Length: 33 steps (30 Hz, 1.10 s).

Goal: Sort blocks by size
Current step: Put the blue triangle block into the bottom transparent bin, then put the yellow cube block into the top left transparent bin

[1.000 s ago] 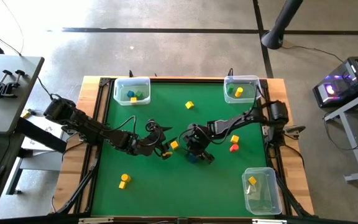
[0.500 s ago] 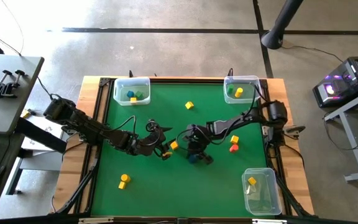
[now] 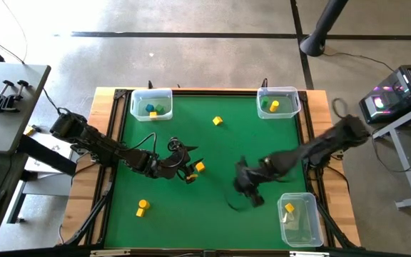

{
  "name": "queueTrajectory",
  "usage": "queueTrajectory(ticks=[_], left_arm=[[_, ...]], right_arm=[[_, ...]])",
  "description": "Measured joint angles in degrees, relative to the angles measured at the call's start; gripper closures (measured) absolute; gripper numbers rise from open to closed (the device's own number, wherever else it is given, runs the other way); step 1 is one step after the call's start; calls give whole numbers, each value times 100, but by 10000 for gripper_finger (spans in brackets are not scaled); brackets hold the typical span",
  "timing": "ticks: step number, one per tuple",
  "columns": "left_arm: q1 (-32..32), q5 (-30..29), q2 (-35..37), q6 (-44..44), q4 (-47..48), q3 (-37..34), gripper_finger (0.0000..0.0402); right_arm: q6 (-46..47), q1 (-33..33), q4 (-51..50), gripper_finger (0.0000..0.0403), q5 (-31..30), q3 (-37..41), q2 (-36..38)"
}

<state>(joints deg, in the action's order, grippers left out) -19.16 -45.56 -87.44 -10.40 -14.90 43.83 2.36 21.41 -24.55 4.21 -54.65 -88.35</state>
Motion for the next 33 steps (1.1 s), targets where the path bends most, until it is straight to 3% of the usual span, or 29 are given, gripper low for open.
queueTrajectory(ticks=[7, 14, 21, 28, 33], left_arm=[[0, -1, 0, 1, 7, 0, 177], [0, -1, 0, 3, 5, 0, 177], [1, -3, 0, 1, 1, 0, 177], [1, -3, 0, -1, -15, 0, 177], [1, -3, 0, 1, -43, 0, 177]], right_arm=[[3647, 2092, -1217, 272, -1253, -4, 940], [7120, 3968, -2231, 272, -2284, 15, 995], [8847, 4749, -2498, 271, -2696, 57, 802], [9769, 4847, -2907, 172, -2676, 57, 670], [9788, 4845, -3040, 155, -2649, 57, 670]])
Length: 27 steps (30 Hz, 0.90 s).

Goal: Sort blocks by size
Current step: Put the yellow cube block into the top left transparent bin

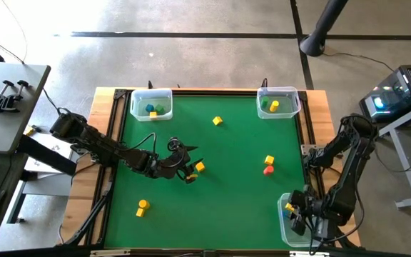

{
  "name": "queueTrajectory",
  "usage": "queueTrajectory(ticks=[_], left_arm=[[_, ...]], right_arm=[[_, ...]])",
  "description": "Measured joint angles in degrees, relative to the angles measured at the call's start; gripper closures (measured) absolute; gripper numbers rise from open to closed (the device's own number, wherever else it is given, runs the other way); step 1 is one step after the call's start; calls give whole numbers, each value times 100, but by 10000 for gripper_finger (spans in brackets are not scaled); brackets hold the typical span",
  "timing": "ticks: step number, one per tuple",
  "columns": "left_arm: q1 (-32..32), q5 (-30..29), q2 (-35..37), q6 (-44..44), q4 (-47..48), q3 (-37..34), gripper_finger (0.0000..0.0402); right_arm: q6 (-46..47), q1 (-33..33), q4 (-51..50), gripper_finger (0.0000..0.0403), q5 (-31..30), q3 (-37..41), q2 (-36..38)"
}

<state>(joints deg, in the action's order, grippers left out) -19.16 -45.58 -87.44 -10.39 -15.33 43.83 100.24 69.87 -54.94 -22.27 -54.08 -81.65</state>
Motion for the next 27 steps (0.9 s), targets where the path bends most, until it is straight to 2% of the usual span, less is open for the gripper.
queueTrajectory(ticks=[11, 17, 20, 25, 27], left_arm=[[0, 0, 0, 10, -230, 0, 177], [0, 82, 0, 379, -781, 0, 177], [0, 395, 0, 630, -1174, 0, 177], [-2, 683, -159, 1016, -1887, 2, 177], [2, 777, -281, 1101, -2183, 4, 177]], right_arm=[[-56, -179, 27, 152, -4, -17, 2], [-647, -454, 21, 151, -33, -249, 103], [-1487, -586, 36, 151, -538, -443, 105], [-3400, -742, 339, 151, -2065, -505, 107], [-3963, -858, 406, 151, -2301, -507, 107]])
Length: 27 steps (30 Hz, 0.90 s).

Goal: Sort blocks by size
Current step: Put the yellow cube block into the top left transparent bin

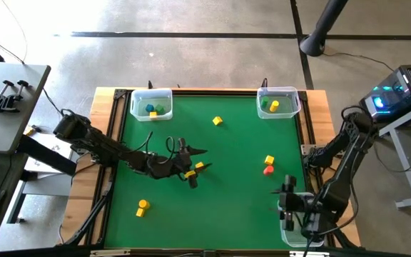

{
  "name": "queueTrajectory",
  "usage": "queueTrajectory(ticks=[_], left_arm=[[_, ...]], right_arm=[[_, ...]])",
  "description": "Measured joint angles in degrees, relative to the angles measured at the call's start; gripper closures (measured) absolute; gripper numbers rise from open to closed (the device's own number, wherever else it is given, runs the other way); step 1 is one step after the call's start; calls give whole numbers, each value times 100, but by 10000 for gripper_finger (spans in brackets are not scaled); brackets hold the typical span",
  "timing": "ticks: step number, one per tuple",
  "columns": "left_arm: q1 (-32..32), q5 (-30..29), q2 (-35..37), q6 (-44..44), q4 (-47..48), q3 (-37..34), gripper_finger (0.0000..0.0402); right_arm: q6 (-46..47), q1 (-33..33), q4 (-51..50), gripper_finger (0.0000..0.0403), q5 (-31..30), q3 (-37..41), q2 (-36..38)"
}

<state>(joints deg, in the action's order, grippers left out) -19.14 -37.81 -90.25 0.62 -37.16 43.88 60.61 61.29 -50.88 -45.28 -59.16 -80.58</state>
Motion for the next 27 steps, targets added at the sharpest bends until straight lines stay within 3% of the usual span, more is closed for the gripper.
queueTrajectory(ticks=[5, 11, 15, 23, 27], left_arm=[[17, 158, -383, 73, -503, 0, 177], [18, 167, -521, 75, -288, -2, 177], [-57, 143, -362, 205, 317, -2, 177], [-238, -827, 338, -507, 2207, 0, 177], [-300, -1075, 446, -883, 2853, 0, 177]], right_arm=[[-753, -359, -145, 151, -467, 0, 0], [-1402, -1037, -714, 151, -300, 0, 0], [-2089, -1703, -1530, 151, 89, 0, 0], [-5601, -3557, -2296, 151, 1567, -7, 2], [-6384, -4353, -2484, 151, 1702, -7, 2]])
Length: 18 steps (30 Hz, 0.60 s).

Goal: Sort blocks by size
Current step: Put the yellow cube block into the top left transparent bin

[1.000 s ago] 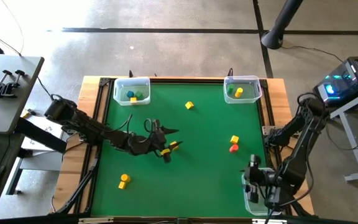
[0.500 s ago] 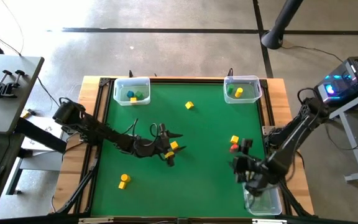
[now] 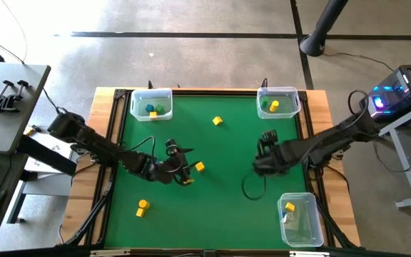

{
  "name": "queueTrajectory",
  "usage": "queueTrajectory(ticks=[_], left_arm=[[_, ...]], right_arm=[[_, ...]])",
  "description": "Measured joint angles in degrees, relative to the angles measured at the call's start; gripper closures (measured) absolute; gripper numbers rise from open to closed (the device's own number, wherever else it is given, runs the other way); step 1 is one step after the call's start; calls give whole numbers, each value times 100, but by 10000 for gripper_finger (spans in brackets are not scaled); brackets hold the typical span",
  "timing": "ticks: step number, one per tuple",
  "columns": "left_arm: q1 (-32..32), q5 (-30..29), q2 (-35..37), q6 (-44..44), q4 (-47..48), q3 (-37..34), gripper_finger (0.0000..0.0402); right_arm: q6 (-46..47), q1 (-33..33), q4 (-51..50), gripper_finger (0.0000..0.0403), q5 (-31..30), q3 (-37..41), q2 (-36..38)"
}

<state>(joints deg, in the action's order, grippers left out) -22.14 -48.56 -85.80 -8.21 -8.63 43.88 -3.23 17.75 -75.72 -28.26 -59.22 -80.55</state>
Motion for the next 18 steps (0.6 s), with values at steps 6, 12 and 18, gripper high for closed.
queueTrajectory(ticks=[6, 12, 18], left_arm=[[-308, -302, 278, -952, 1249, -4, 177], [-834, -410, 1156, -2325, 2824, 0, 177], [-1339, -353, 1778, -3920, 4189, 0, 177]], right_arm=[[-310, -886, 22, 151, 27, 5, 9], [-304, -1698, 987, 151, 917, 7, 95], [-1442, -2116, 1127, 151, 1826, 81, 149]])
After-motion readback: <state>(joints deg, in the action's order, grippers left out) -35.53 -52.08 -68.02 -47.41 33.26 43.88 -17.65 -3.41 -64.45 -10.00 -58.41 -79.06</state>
